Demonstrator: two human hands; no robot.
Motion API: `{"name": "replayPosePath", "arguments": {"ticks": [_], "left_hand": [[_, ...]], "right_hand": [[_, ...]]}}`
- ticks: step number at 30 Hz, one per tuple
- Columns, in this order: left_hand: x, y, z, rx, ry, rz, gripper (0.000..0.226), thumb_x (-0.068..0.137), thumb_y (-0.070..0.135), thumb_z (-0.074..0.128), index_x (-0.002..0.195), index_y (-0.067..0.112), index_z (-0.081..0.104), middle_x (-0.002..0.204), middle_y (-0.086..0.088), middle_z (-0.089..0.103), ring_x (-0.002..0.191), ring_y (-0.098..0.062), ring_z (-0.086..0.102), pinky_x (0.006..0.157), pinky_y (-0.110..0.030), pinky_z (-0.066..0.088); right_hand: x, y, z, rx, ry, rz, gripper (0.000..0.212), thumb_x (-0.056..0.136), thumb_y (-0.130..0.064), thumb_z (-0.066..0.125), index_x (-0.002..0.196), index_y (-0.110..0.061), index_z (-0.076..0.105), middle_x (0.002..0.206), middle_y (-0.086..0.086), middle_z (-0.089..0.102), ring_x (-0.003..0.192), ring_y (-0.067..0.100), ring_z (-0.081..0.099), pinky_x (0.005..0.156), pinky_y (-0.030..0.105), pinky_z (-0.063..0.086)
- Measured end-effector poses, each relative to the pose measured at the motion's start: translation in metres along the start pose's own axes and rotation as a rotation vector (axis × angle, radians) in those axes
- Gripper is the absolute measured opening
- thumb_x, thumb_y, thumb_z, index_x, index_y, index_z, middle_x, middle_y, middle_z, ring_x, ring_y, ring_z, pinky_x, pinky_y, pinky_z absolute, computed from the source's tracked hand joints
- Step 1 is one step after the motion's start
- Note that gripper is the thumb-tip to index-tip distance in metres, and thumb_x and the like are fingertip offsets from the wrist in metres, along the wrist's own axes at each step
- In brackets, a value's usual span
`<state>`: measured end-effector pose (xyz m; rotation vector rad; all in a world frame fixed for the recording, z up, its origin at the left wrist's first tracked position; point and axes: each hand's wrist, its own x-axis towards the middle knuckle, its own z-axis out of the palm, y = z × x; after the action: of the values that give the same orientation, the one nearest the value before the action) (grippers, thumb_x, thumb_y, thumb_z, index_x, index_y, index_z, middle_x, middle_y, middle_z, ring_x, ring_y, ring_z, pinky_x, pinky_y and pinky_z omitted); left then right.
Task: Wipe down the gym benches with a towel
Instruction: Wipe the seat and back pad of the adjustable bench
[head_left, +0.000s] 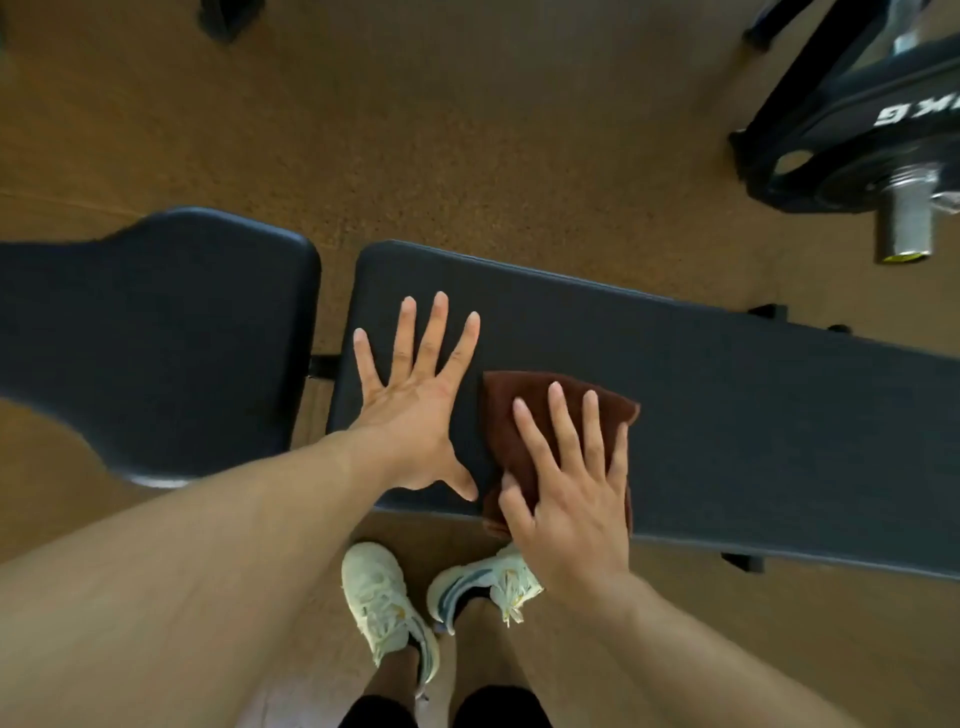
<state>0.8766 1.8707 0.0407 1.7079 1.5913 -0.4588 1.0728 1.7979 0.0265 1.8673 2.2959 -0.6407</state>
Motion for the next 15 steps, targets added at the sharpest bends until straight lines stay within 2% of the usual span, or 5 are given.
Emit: {"name": "replayPosePath", "arguments": {"ticks": [6,8,11,13,15], "left_hand": [[-0.019,-0.020,0.019,-0.034,0.196,0.142,0.145,0.065,0.075,0.075,0.155,0.030,-0.029,0.158,0.000,-0.046,0.141,-0.025,-0.048,0.117,-0.059,-0.023],[-0.043,-0.043,0.037,-0.219,0.354,0.151,0.123,0.078,0.072,0.065,0.160,0.030,-0.017,0.165,0.005,-0.033,0.148,-0.016,-0.037,0.122,-0.050,-0.018],[-0.081,-0.083,0.066,-0.569,0.567,-0.042,0.086,0.095,0.063,0.046,0.162,0.028,0.007,0.170,0.012,-0.007,0.153,-0.002,-0.016,0.127,-0.042,-0.005],[-0.101,-0.104,0.082,-0.735,0.591,-0.205,0.076,0.098,0.061,0.039,0.162,0.030,0.012,0.170,0.018,-0.001,0.153,0.003,-0.007,0.128,-0.045,0.007],[-0.112,-0.115,0.092,-0.782,0.611,-0.307,0.072,0.100,0.061,0.036,0.162,0.032,0.014,0.169,0.019,0.004,0.154,0.001,0.002,0.127,-0.048,0.017]], "right_hand": [[0.068,0.001,-0.025,0.057,-0.042,0.176,0.067,0.102,-0.058,0.028,0.163,-0.050,0.002,0.174,-0.015,-0.016,0.157,0.013,-0.028,0.128,0.053,-0.015],[0.102,-0.020,-0.028,0.113,0.026,0.344,0.067,0.104,-0.056,0.030,0.165,-0.046,0.003,0.175,-0.011,-0.014,0.159,0.017,-0.024,0.127,0.054,-0.015],[0.135,-0.078,-0.021,0.241,0.148,0.593,0.067,0.104,-0.054,0.028,0.166,-0.042,0.005,0.176,-0.006,-0.010,0.160,0.024,-0.020,0.126,0.059,-0.013],[0.138,-0.122,-0.012,0.240,0.173,0.514,0.067,0.104,-0.053,0.029,0.166,-0.040,0.008,0.177,-0.005,-0.007,0.161,0.025,-0.018,0.126,0.061,-0.012],[0.122,-0.156,0.000,0.147,0.134,0.208,0.067,0.102,-0.054,0.032,0.166,-0.041,0.015,0.177,-0.006,-0.003,0.161,0.024,-0.016,0.126,0.059,-0.014]]}}
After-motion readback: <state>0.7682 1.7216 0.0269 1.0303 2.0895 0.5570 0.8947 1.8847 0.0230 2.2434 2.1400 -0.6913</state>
